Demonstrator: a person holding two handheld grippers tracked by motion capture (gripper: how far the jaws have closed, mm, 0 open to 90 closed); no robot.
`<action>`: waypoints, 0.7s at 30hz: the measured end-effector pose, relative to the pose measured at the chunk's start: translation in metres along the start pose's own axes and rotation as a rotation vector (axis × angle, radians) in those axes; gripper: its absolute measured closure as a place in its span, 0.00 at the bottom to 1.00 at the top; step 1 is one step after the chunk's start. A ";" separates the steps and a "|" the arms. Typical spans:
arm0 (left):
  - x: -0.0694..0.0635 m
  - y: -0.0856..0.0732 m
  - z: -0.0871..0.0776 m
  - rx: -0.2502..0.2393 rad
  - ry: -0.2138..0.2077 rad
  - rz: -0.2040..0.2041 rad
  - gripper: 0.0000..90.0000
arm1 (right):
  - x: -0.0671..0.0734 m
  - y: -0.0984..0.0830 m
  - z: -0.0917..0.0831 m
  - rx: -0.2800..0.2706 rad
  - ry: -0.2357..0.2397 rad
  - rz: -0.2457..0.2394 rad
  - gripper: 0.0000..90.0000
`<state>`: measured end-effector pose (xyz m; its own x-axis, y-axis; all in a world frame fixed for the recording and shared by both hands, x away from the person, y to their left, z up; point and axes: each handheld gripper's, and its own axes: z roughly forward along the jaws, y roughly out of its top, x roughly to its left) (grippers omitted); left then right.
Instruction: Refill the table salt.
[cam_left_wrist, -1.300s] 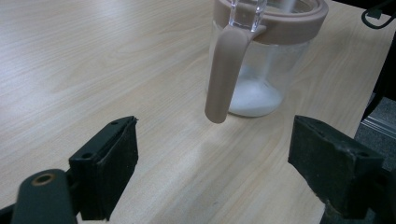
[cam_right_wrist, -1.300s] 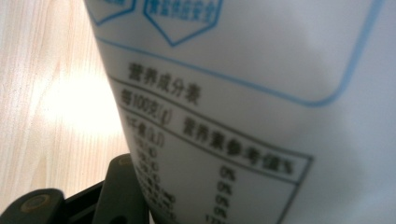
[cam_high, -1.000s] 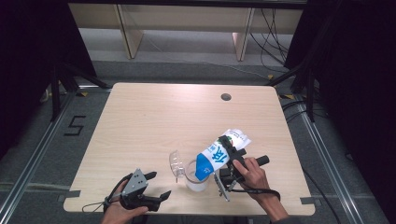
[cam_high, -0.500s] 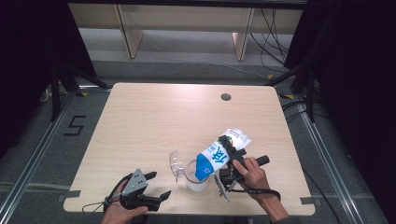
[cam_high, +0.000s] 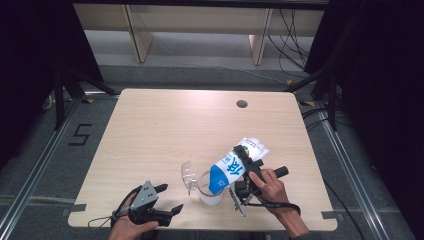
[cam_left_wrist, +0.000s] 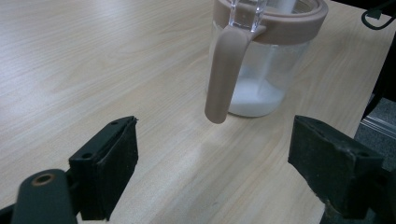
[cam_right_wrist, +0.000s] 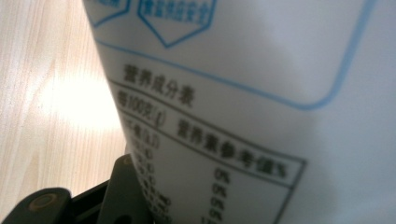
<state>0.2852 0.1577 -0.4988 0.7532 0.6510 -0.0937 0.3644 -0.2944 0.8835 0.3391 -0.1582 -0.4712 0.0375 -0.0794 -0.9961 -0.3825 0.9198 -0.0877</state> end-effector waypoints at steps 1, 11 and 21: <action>0.001 0.000 0.000 0.002 0.000 0.013 0.17 | 0.000 0.000 0.000 0.000 0.001 0.000 0.60; 0.000 0.000 0.000 0.001 0.000 0.010 0.17 | 0.004 0.001 -0.003 0.040 0.018 0.048 0.61; 0.000 0.000 0.000 0.001 0.000 0.012 0.17 | 0.004 0.000 -0.002 0.024 0.015 0.041 0.61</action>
<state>0.2855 0.1581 -0.4985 0.7576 0.6473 -0.0835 0.3562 -0.3030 0.8839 0.3377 -0.1595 -0.4748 0.0084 -0.0470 -0.9989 -0.3612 0.9313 -0.0469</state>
